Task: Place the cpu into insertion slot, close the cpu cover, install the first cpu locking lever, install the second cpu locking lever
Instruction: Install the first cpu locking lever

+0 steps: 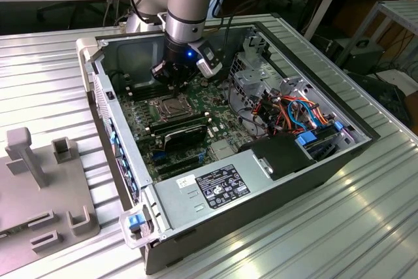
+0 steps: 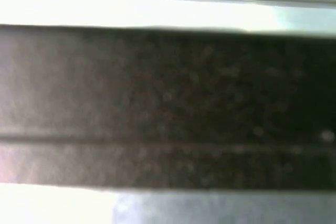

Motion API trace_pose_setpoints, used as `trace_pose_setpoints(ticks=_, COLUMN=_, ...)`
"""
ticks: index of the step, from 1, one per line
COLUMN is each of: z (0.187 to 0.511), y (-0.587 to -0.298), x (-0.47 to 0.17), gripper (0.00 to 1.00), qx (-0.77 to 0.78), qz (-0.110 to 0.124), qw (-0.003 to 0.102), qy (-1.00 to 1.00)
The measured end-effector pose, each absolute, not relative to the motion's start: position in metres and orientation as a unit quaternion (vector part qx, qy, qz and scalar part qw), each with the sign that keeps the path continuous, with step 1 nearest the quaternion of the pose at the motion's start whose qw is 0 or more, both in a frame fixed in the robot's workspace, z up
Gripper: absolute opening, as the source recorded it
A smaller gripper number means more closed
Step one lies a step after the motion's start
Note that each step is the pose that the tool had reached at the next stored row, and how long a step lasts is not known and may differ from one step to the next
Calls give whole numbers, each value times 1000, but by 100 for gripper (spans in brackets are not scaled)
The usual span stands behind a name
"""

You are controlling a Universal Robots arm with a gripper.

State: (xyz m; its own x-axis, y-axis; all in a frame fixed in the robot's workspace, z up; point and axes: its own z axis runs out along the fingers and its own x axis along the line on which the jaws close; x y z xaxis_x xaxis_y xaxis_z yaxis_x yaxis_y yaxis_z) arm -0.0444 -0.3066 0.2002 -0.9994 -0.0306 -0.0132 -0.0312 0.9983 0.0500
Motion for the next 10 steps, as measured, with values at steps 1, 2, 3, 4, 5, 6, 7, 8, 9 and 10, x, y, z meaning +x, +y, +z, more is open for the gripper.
trace_pose_setpoints(ticks=1, z=201, y=-307, x=-44, gripper=11, qx=-15, qz=25, qw=6, qy=1000)
trace_pose_setpoints(ticks=2, z=203, y=-307, x=-44, gripper=11, qx=-15, qz=26, qw=6, qy=1000)
trace_pose_setpoints(ticks=3, z=205, y=-307, x=-44, gripper=11, qx=-15, qz=25, qw=6, qy=1000)
trace_pose_setpoints(ticks=4, z=207, y=-307, x=-44, gripper=11, qx=-15, qz=25, qw=6, qy=1000)
trace_pose_setpoints(ticks=5, z=209, y=-307, x=-44, gripper=11, qx=-15, qz=25, qw=6, qy=1000)
trace_pose_setpoints(ticks=6, z=210, y=-307, x=-44, gripper=11, qx=-15, qz=25, qw=6, qy=1000)
trace_pose_setpoints(ticks=7, z=211, y=-307, x=-44, gripper=11, qx=-15, qz=25, qw=6, qy=1000)
trace_pose_setpoints(ticks=8, z=213, y=-307, x=-44, gripper=11, qx=-15, qz=25, qw=6, qy=1000)
trace_pose_setpoints(ticks=9, z=213, y=-307, x=-44, gripper=11, qx=-15, qz=25, qw=6, qy=1000)
trace_pose_setpoints(ticks=10, z=214, y=-307, x=-44, gripper=11, qx=-15, qz=25, qw=6, qy=1000)
